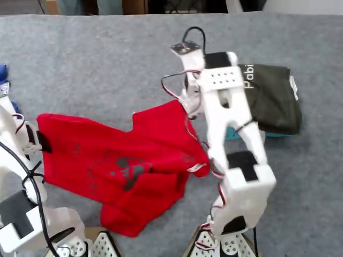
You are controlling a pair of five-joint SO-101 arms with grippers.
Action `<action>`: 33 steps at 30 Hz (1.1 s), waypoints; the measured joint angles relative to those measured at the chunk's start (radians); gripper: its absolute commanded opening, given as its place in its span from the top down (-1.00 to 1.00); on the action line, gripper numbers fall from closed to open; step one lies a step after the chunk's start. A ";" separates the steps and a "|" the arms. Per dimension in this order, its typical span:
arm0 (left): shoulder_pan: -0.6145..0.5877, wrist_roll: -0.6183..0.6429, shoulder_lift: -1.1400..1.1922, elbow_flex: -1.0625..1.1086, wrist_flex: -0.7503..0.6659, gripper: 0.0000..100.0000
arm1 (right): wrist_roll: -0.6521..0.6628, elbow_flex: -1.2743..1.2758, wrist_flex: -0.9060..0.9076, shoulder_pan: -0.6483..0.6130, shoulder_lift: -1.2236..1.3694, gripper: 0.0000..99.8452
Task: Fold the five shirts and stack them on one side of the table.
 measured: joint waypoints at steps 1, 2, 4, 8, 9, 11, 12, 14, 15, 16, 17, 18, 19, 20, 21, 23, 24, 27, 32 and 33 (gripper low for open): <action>0.000 0.000 0.000 0.000 0.000 0.53 | -0.015 -0.044 0.000 -0.014 0.049 0.53; 0.000 0.002 0.000 0.000 0.000 0.53 | -0.031 -0.092 0.000 -0.026 0.100 0.53; 0.000 0.002 0.000 0.000 0.000 0.53 | -0.060 -0.195 0.002 -0.051 0.204 0.53; 0.000 0.002 0.000 0.000 0.002 0.53 | -0.112 -0.420 0.025 -0.072 0.417 0.53; 0.000 0.002 0.000 0.000 0.002 0.53 | -0.121 -0.480 0.034 -0.072 0.468 0.53; 0.000 0.003 0.000 0.000 0.002 0.53 | -0.126 -0.600 0.058 -0.072 0.563 0.53; 0.000 0.002 0.000 0.000 0.002 0.53 | -0.127 -0.660 0.071 -0.072 0.608 0.53; 0.000 0.003 0.000 0.000 0.002 0.53 | -0.127 -0.776 0.084 -0.072 0.689 0.53; 0.000 0.003 0.000 0.000 0.002 0.53 | -0.127 -0.825 0.087 -0.072 0.726 0.53; 0.000 0.003 0.000 0.000 0.002 0.53 | -0.127 -0.872 0.091 -0.072 0.756 0.53; 0.000 0.003 0.000 0.000 0.002 0.53 | -0.127 -0.908 0.091 -0.072 0.783 0.53; 0.000 0.003 0.000 0.000 0.002 0.53 | -0.127 -0.934 0.091 -0.072 0.798 0.53; 0.000 0.003 0.000 0.000 0.002 0.53 | -0.127 -0.950 0.094 -0.072 0.806 0.54; 0.000 0.003 0.000 0.000 0.002 0.53 | -0.127 -0.959 0.094 -0.072 0.809 0.54; 0.000 0.003 0.000 0.000 0.002 0.53 | -0.127 -0.967 0.094 -0.072 0.809 0.54; 0.000 0.003 0.000 0.000 0.002 0.53 | -0.127 -0.973 0.094 -0.072 0.809 0.54; 0.000 0.003 0.000 0.000 -0.008 0.53 | -0.127 -0.976 0.094 -0.072 0.812 0.54; 0.000 0.002 0.000 0.000 -0.032 0.53 | -0.129 -0.976 0.094 -0.072 0.815 0.54; 0.000 0.000 0.000 0.000 -0.043 0.53 | -0.133 -0.953 0.094 -0.072 0.815 0.54; 0.000 0.000 0.000 0.000 -0.043 0.53 | -0.133 -0.945 0.094 -0.072 0.815 0.54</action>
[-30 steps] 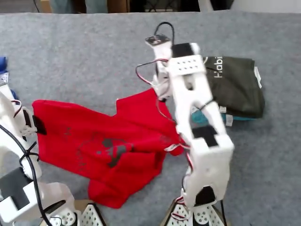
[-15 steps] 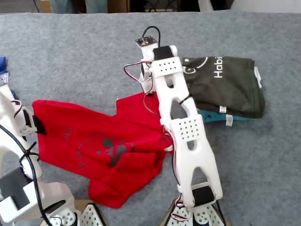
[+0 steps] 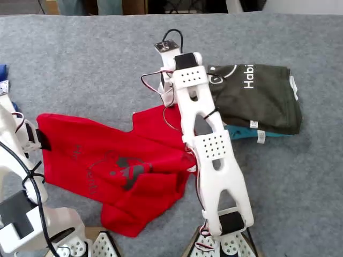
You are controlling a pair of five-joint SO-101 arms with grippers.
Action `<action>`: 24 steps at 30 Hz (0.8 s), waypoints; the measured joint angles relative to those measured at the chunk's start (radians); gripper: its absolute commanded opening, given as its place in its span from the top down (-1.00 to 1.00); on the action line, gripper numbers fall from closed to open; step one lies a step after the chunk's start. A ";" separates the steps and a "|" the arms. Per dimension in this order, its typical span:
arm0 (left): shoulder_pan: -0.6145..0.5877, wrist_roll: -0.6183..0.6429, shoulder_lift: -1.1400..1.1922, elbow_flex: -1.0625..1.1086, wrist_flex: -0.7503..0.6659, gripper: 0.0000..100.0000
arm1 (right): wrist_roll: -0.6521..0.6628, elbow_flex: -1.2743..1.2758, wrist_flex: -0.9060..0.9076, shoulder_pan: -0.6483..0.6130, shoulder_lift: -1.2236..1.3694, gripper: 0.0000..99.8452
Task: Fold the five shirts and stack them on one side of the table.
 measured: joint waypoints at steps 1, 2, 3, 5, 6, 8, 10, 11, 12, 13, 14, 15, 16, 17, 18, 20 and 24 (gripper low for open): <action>0.000 0.000 0.000 0.000 0.000 0.53 | 0.000 0.008 0.000 0.000 0.000 0.54; 0.000 0.000 0.000 0.000 0.000 0.53 | 0.000 0.009 0.000 0.000 0.000 0.54; 0.000 0.000 0.000 0.000 -0.003 0.53 | 0.000 0.011 0.000 0.000 0.000 0.54; 0.000 0.000 0.000 0.000 -0.003 0.53 | 0.000 0.018 0.000 -0.009 0.000 0.54; 0.000 0.000 0.000 0.000 -0.003 0.53 | 0.000 0.018 0.000 -0.017 0.000 0.54; 0.000 0.000 0.000 0.000 -0.003 0.53 | 0.000 0.020 0.000 -0.029 0.000 0.54; 0.000 0.000 0.000 0.000 -0.003 0.53 | 0.000 0.020 -0.006 -0.035 0.014 0.54; 0.000 0.000 0.000 0.000 -0.003 0.53 | 0.000 0.020 -0.009 -0.035 0.021 0.54; 0.000 0.000 0.000 0.000 -0.003 0.53 | 0.000 0.018 -0.009 -0.035 0.028 0.55; 0.000 0.000 0.000 0.000 -0.003 0.53 | 0.000 0.017 -0.011 -0.035 0.035 0.57; 0.000 0.000 0.000 0.000 -0.003 0.53 | 0.000 0.011 -0.011 -0.037 0.043 0.62; 0.000 0.000 0.000 0.000 -0.003 0.53 | 0.000 -0.002 -0.011 -0.038 0.052 0.68; 0.000 0.000 0.000 0.000 -0.003 0.53 | 0.000 0.000 -0.011 -0.038 0.052 0.75; 0.000 0.000 0.000 0.000 -0.003 0.53 | 0.000 0.000 -0.014 -0.035 0.060 0.81; 0.000 0.000 0.000 0.000 -0.003 0.53 | 0.000 0.000 -0.015 -0.034 0.061 0.87; 0.000 0.000 0.000 0.000 -0.003 0.53 | 0.000 0.000 -0.018 -0.028 0.061 0.94; 0.000 0.000 0.000 0.000 -0.003 0.53 | 0.000 0.000 -0.026 -0.025 0.063 0.94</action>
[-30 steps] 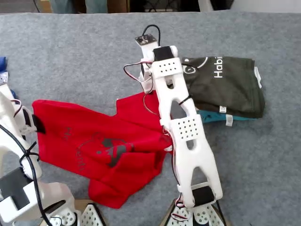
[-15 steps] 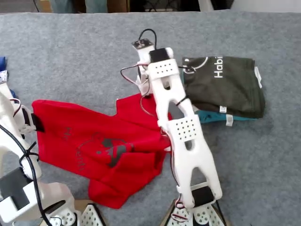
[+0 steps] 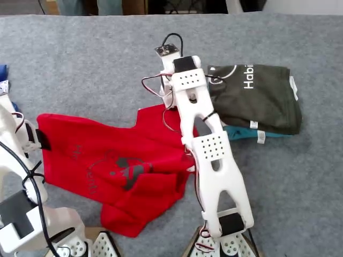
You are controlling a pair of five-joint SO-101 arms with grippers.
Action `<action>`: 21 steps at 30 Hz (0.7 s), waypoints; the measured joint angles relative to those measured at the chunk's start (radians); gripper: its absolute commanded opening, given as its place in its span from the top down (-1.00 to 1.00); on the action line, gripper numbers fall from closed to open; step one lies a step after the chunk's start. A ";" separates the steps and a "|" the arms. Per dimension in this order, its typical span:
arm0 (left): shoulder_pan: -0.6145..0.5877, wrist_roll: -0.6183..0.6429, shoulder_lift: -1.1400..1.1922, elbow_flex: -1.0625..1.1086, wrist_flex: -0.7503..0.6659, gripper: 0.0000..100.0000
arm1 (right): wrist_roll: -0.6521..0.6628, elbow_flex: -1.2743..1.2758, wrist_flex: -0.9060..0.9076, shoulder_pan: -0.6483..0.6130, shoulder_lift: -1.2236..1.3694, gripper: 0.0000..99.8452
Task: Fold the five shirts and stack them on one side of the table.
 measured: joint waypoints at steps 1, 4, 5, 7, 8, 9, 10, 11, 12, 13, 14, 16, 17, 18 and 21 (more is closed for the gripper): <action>0.000 0.000 0.000 0.000 0.000 0.53 | 0.000 0.000 -0.002 0.000 0.000 0.94; 0.000 0.000 0.000 0.000 0.000 0.53 | 0.000 -0.018 0.003 0.000 0.003 0.94; 0.000 0.000 0.000 0.000 0.000 0.53 | 0.000 -0.035 0.009 -0.002 0.012 0.94; 0.000 0.000 0.000 0.000 0.000 0.53 | 0.000 -0.061 0.021 -0.002 0.014 0.97; 0.000 0.000 0.000 0.000 0.000 0.53 | 0.000 -0.075 0.026 -0.002 0.015 0.97; 0.000 0.000 0.000 0.000 0.000 0.53 | 0.000 -0.087 0.028 -0.006 0.017 0.97; 0.000 0.000 0.000 0.000 0.000 0.53 | 0.000 -0.095 0.028 -0.015 0.017 0.97; 0.005 0.000 0.000 0.000 0.000 0.52 | 0.000 -0.098 0.028 -0.018 0.017 0.97; 0.006 0.011 0.000 0.000 0.000 0.52 | 0.000 -0.100 0.028 -0.018 0.009 0.97; 0.006 0.040 0.000 -0.003 0.000 0.52 | 0.000 -0.100 0.028 -0.015 -0.006 0.97; 0.006 0.075 0.000 -0.015 0.000 0.52 | 0.000 -0.100 0.028 -0.012 -0.023 0.97; 0.006 0.130 0.000 -0.054 0.025 0.52 | 0.000 -0.100 0.028 -0.011 -0.061 0.97; 0.014 0.147 0.000 -0.077 0.046 0.52 | -0.005 -0.100 0.028 -0.002 -0.075 0.97; 0.026 0.163 0.000 -0.101 0.069 0.52 | -0.014 -0.100 0.029 0.014 -0.084 0.97; 0.072 0.238 0.000 -0.172 0.117 0.52 | -0.031 -0.124 0.029 0.089 -0.089 0.97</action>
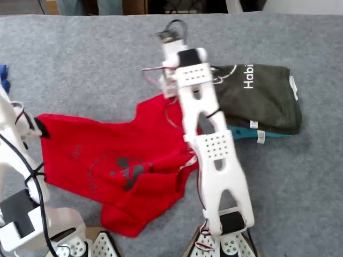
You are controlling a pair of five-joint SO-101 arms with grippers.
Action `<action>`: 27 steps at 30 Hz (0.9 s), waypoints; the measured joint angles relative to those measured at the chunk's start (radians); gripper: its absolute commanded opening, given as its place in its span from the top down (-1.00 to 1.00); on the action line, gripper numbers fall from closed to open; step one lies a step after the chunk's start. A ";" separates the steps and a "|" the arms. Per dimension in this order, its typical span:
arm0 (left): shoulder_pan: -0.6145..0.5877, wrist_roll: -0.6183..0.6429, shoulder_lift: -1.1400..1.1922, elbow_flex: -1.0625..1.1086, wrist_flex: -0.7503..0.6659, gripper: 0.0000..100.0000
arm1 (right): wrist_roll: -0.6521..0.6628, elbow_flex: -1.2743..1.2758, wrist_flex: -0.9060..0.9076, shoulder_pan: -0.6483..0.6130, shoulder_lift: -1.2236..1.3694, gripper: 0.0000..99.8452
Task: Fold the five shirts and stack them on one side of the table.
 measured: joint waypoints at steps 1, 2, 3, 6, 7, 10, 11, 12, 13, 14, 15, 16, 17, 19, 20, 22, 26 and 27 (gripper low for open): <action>0.014 0.037 0.000 -0.021 0.008 0.52 | 0.000 -0.011 0.000 0.025 0.000 0.97; 0.028 0.077 0.002 -0.048 0.012 0.52 | 0.000 -0.018 -0.002 0.046 0.000 0.97; 0.041 0.118 0.002 -0.069 0.012 0.52 | 0.000 -0.026 -0.003 0.058 0.000 0.97; 0.069 0.256 0.014 -0.132 0.012 0.52 | -0.008 -0.028 -0.032 0.060 0.000 0.97; 0.078 0.298 0.029 -0.155 0.012 0.52 | -0.009 -0.028 -0.052 0.057 0.000 0.97; 0.118 0.382 0.114 -0.235 0.012 0.52 | -0.009 -0.029 -0.110 0.021 0.046 0.97; 0.132 0.405 0.155 -0.264 0.012 0.52 | -0.009 -0.029 -0.124 0.008 0.069 0.97; 0.143 0.425 0.203 -0.295 0.012 0.52 | -0.009 -0.029 -0.137 -0.006 0.095 0.97; 0.152 0.443 0.253 -0.333 0.012 0.52 | -0.009 -0.029 -0.143 -0.020 0.117 0.97; 0.155 0.465 0.310 -0.373 0.012 0.52 | -0.009 -0.029 -0.150 -0.031 0.133 0.97; 0.155 0.483 0.365 -0.414 0.012 0.52 | -0.009 -0.029 -0.160 -0.041 0.150 0.97; 0.155 0.509 0.422 -0.459 0.014 0.52 | -0.009 -0.031 -0.166 -0.044 0.158 0.97; 0.155 0.534 0.474 -0.506 0.021 0.52 | -0.009 -0.038 -0.172 -0.046 0.167 0.97; 0.155 0.585 0.574 -0.606 0.058 0.52 | -0.009 -0.051 -0.175 -0.046 0.172 0.97; 0.155 0.605 0.618 -0.663 0.084 0.52 | -0.009 -0.051 -0.175 -0.046 0.173 0.97; 0.155 0.641 0.697 -0.770 0.138 0.52 | -0.009 -0.051 -0.175 -0.046 0.176 0.97; 0.155 0.690 0.830 -0.990 0.239 0.53 | -0.009 -0.051 -0.175 -0.046 0.178 0.97; 0.155 0.694 0.853 -1.023 0.244 0.53 | -0.009 -0.051 -0.175 -0.046 0.178 0.97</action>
